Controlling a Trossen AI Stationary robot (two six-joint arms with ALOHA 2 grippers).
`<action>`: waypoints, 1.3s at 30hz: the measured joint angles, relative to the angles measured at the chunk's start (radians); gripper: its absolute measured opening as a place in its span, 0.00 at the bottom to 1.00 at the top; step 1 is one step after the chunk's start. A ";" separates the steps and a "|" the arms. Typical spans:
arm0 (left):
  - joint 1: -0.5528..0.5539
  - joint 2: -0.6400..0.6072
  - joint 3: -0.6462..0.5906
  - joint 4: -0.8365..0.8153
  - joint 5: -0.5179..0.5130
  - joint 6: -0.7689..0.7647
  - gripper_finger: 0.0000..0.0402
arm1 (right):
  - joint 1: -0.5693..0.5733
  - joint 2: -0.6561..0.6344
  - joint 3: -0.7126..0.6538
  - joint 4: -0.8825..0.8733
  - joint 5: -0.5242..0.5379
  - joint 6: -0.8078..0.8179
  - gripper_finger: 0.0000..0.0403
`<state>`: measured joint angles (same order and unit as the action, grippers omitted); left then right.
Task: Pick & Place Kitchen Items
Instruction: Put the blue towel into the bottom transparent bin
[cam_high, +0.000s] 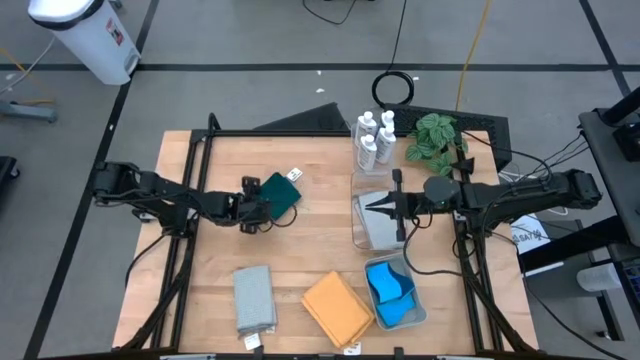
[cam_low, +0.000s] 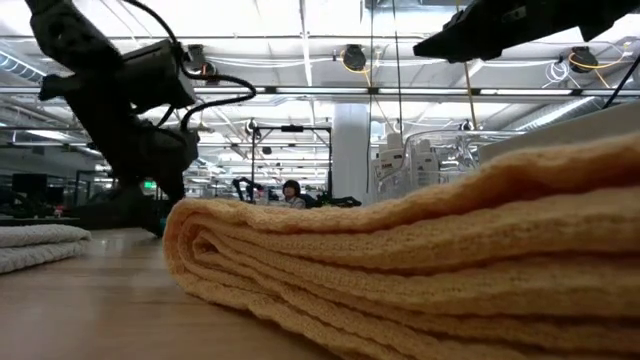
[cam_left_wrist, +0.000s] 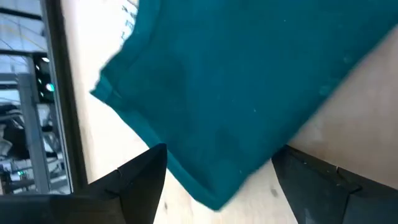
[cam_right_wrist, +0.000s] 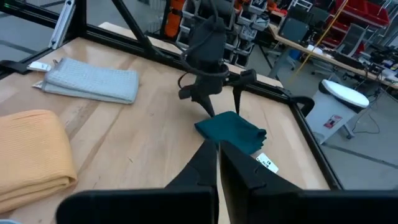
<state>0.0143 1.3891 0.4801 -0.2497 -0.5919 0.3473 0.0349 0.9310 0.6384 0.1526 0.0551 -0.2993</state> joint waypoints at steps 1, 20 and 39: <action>0.008 -0.001 -0.012 0.032 0.006 0.018 0.73 | 0.000 0.000 0.000 0.000 0.000 0.000 0.00; 0.076 -0.001 -0.134 0.210 0.125 0.059 0.31 | 0.000 0.000 0.000 0.001 0.000 -0.001 0.00; 0.084 0.005 0.101 -0.109 0.220 -0.746 0.02 | 0.000 0.000 0.000 0.001 0.000 -0.001 0.00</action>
<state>0.0978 1.3939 0.5814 -0.3585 -0.3714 -0.3985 0.0349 0.9310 0.6384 0.1532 0.0550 -0.3005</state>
